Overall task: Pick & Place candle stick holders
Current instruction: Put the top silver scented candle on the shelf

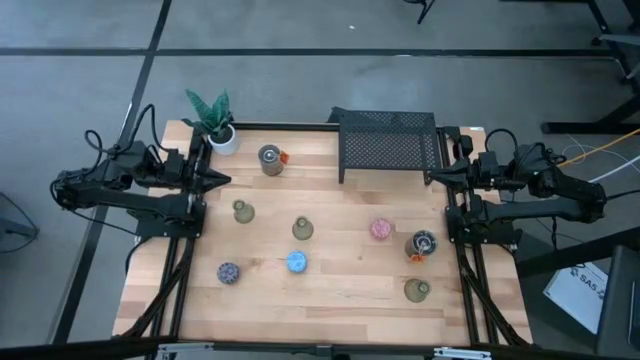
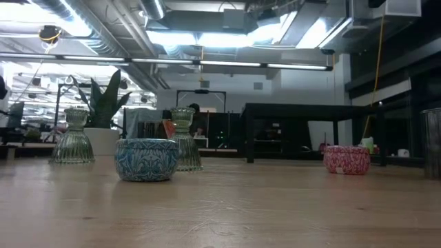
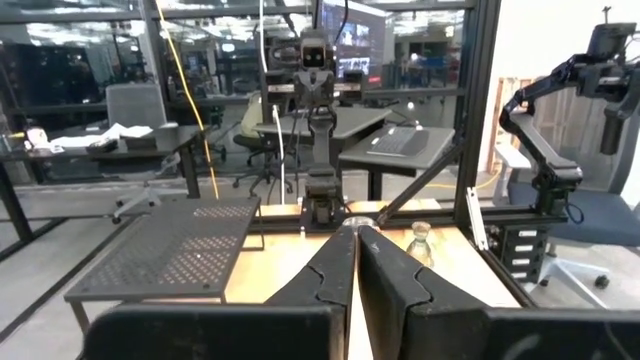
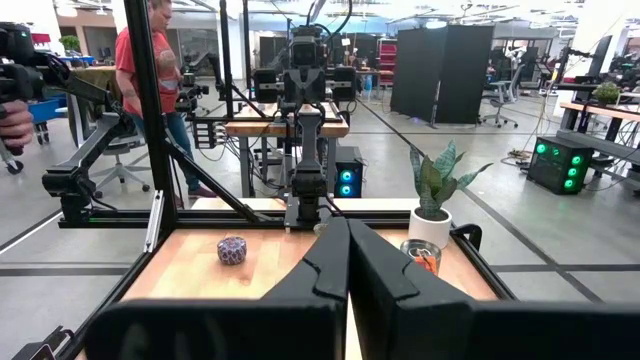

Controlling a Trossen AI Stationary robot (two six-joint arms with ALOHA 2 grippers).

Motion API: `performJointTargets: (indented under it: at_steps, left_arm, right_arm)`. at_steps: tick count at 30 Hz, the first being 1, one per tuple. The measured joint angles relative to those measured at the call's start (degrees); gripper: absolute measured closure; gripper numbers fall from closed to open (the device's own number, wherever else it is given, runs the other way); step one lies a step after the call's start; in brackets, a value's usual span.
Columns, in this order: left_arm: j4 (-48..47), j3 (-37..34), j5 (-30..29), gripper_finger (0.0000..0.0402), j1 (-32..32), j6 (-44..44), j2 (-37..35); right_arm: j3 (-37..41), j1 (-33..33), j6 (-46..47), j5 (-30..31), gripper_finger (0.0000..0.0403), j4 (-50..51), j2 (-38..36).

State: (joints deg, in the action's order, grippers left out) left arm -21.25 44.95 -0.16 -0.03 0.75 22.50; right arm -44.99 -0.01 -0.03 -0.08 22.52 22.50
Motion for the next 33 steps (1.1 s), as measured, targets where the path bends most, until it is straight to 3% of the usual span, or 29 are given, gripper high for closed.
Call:
performJointTargets:
  at_steps: [16,23,33]
  left_arm:
    - [13.91,0.0,-2.09,0.0396,0.02,-3.01,0.48]
    - [18.07,0.0,-6.75,0.0396,0.02,-2.72,5.76]
    - [26.84,0.0,-7.25,0.0392,1.17,-1.56,13.25]
  right_arm:
    - [0.0,-0.01,0.0,-0.01,0.0396,0.0,0.0]
    - [0.0,-0.01,0.0,-0.02,0.0396,0.01,-0.02]
    - [0.0,0.0,0.0,-0.02,0.0396,0.02,0.0]
